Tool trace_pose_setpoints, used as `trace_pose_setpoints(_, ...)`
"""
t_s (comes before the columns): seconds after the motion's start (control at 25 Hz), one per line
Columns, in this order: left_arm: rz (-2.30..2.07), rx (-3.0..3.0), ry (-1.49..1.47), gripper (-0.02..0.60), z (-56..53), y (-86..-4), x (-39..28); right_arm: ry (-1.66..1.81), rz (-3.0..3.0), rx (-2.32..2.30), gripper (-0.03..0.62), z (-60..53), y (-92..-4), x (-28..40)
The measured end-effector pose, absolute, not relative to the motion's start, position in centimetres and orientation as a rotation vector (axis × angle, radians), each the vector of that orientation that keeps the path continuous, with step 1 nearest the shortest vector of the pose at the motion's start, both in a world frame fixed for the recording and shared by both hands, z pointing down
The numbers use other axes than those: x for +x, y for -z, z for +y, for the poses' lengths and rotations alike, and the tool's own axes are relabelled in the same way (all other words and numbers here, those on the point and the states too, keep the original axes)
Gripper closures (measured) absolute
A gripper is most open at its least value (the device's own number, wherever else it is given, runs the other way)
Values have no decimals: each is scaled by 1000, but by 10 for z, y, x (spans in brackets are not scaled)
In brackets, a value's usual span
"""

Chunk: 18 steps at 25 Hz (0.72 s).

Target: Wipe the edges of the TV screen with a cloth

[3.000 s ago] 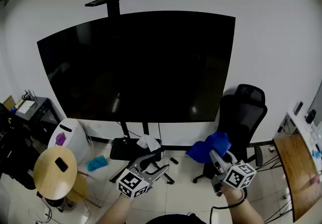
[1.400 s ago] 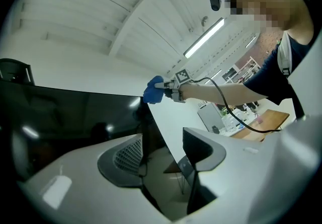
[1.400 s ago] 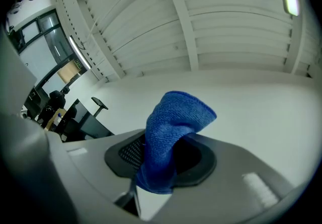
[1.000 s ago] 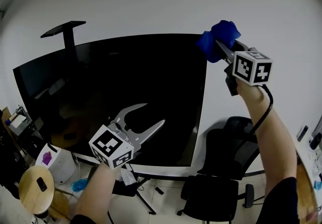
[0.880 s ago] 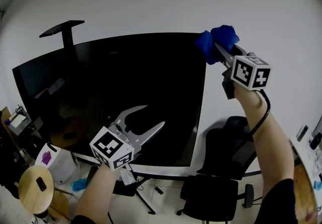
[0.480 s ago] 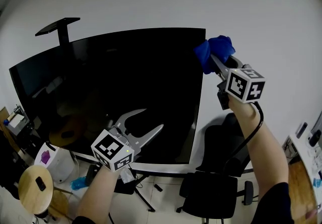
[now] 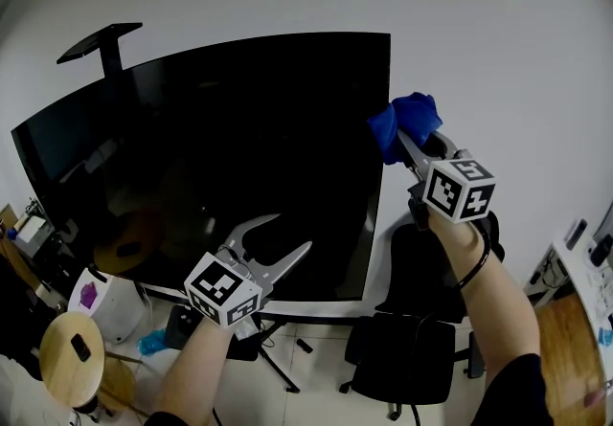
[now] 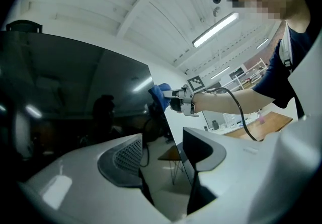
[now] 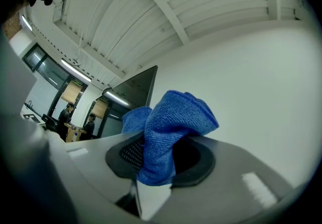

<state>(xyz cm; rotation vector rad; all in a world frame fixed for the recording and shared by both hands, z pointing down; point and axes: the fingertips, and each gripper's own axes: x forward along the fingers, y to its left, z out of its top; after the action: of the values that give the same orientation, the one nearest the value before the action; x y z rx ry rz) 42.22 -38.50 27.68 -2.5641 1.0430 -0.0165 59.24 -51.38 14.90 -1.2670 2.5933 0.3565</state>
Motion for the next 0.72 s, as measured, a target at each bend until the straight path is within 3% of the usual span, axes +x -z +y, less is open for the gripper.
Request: trace_pose_setpoints(0.72, 1108, -2686, 123, 342, -394, -384, 429, -77, 2725, -1382, 470, -525, -357, 594)
